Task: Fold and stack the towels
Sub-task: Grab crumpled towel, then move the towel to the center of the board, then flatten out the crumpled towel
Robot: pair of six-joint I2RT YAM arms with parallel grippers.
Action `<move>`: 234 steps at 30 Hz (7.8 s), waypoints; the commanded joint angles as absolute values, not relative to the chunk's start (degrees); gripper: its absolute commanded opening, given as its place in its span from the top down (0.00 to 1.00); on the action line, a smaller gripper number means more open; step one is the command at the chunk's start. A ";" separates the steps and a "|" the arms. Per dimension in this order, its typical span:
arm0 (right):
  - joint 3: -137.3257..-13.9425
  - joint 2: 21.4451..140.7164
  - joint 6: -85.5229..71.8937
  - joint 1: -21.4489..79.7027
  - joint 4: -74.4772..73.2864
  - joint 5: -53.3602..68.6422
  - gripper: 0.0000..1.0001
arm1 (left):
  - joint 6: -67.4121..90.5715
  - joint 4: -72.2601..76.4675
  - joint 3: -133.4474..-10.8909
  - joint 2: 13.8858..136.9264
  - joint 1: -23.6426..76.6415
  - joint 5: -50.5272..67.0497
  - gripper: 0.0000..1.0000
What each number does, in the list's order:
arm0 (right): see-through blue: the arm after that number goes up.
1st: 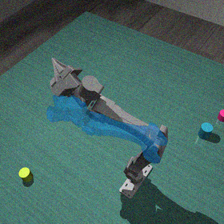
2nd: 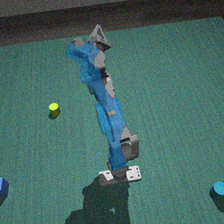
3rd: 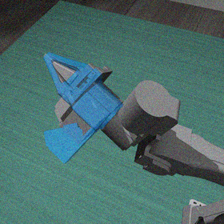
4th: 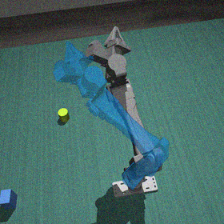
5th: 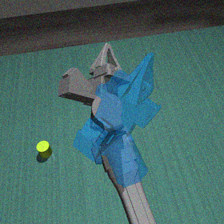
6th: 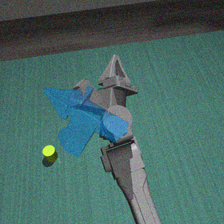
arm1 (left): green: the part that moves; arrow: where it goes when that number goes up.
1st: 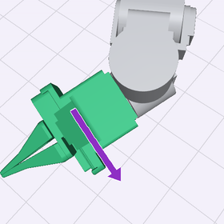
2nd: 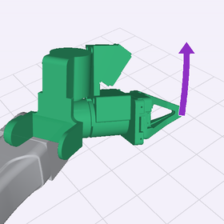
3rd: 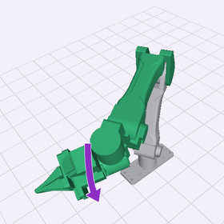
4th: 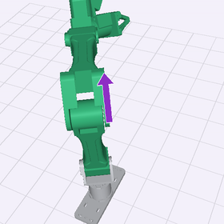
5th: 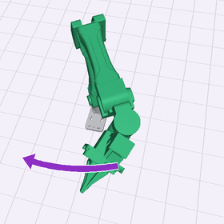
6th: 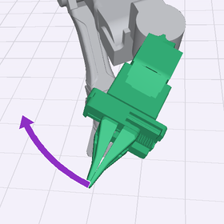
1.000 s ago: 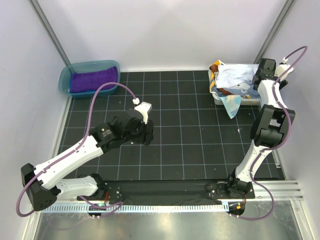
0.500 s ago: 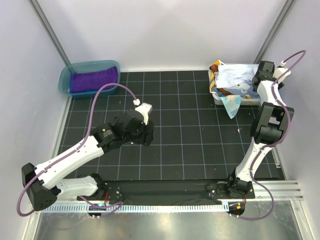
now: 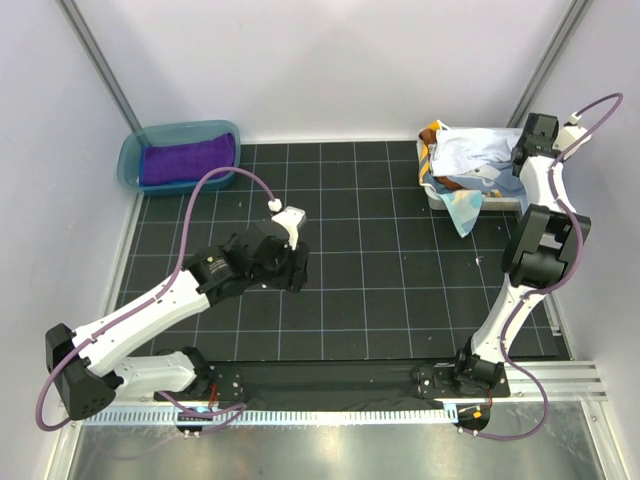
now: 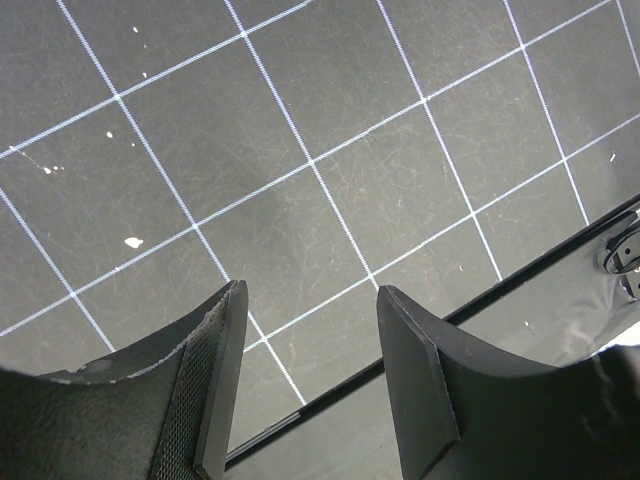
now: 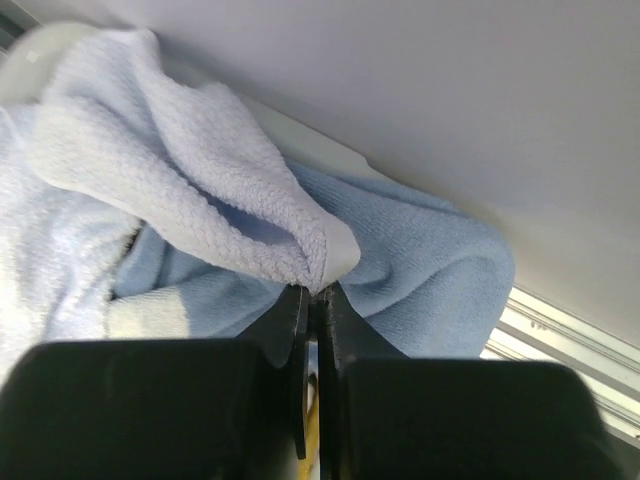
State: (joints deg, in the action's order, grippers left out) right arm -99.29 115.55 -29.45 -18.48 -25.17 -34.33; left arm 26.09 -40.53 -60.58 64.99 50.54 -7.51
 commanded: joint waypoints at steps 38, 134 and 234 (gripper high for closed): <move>-131.15 109.87 -29.18 19.76 -26.11 4.39 0.99 | 26.89 -41.75 -66.36 63.28 35.17 -9.40 0.45; -67.15 103.71 -27.34 24.87 -14.50 2.72 0.78 | 47.20 -24.79 -44.65 80.95 34.63 -10.38 1.00; -93.96 110.68 -21.45 23.47 -24.08 -10.11 0.99 | 26.01 -24.87 -92.73 112.08 20.21 -4.05 1.00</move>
State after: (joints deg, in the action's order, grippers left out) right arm -94.35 118.37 -22.55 23.62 -24.97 -8.40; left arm 24.99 -26.39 -92.88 119.31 20.60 -5.08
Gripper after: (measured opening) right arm 0.122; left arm 0.014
